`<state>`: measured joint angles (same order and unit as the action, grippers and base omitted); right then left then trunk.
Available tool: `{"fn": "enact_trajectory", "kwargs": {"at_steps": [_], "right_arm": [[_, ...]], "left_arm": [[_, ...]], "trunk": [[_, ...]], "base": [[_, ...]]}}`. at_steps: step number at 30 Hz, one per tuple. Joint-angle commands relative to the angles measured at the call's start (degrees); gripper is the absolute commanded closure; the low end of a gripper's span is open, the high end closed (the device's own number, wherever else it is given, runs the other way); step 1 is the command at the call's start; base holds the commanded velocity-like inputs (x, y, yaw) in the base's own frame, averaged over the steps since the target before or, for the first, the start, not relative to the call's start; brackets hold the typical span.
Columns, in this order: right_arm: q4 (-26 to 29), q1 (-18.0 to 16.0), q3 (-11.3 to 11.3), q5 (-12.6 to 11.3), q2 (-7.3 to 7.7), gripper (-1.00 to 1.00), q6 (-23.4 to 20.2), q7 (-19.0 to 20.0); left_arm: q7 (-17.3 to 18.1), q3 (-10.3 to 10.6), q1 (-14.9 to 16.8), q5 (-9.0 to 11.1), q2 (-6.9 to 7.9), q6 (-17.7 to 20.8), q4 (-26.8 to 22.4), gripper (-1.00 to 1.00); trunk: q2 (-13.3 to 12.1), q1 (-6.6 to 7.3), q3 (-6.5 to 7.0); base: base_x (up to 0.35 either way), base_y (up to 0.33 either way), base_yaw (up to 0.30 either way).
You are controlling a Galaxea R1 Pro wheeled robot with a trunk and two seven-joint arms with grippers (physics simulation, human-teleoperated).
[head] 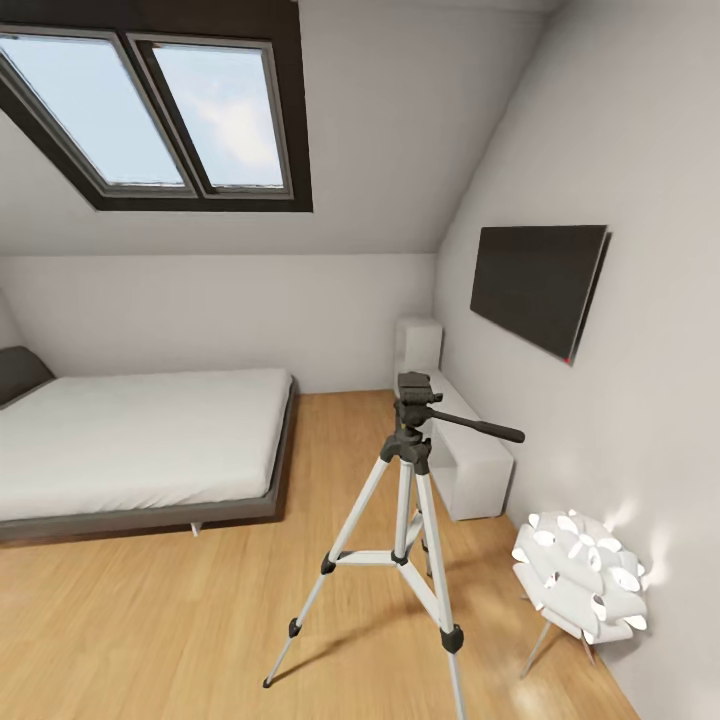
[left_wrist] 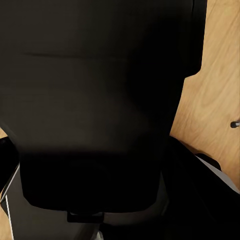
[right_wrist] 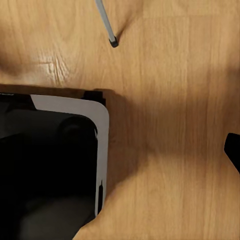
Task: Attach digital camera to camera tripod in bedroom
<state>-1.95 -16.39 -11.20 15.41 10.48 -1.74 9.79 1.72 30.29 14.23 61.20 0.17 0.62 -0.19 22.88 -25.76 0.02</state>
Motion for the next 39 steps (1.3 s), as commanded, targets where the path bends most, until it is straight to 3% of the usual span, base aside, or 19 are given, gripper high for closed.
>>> {"fn": "enact_trajectory", "kwargs": {"at_steps": [1, 14, 32, 39], "right_arm": [[-0.1, 0.0, -0.5, 0.5, 0.04, -1.00, -0.1, 0.1], [-0.1, 0.0, -0.5, 0.5, -0.15, -1.00, 0.0, 0.1], [-0.1, 0.0, -0.5, 0.5, -0.34, -1.00, -0.3, 0.1], [-0.1, 0.0, -0.5, 0.5, -0.27, -1.00, -0.3, 0.1]], "left_arm": [[0.2, 0.5, 0.0, 0.5, 0.01, 0.1, 0.0, 1.00], [0.2, 0.5, 0.0, 0.5, 0.01, 0.1, 0.0, 1.00], [0.2, 0.5, 0.0, 0.5, 0.10, 0.1, 0.0, 1.00], [0.2, 0.5, 0.0, 0.5, 0.15, 0.1, 0.0, 1.00]], "trunk": [[0.0, -0.02, -0.02], [0.0, -0.02, -0.02], [0.0, -0.02, -0.02], [0.0, -0.02, -0.02]], "base": [[0.000, 0.000, 0.000], [0.000, 0.000, -0.010], [0.000, 0.000, -0.243], [0.000, 0.000, -0.055]]}}
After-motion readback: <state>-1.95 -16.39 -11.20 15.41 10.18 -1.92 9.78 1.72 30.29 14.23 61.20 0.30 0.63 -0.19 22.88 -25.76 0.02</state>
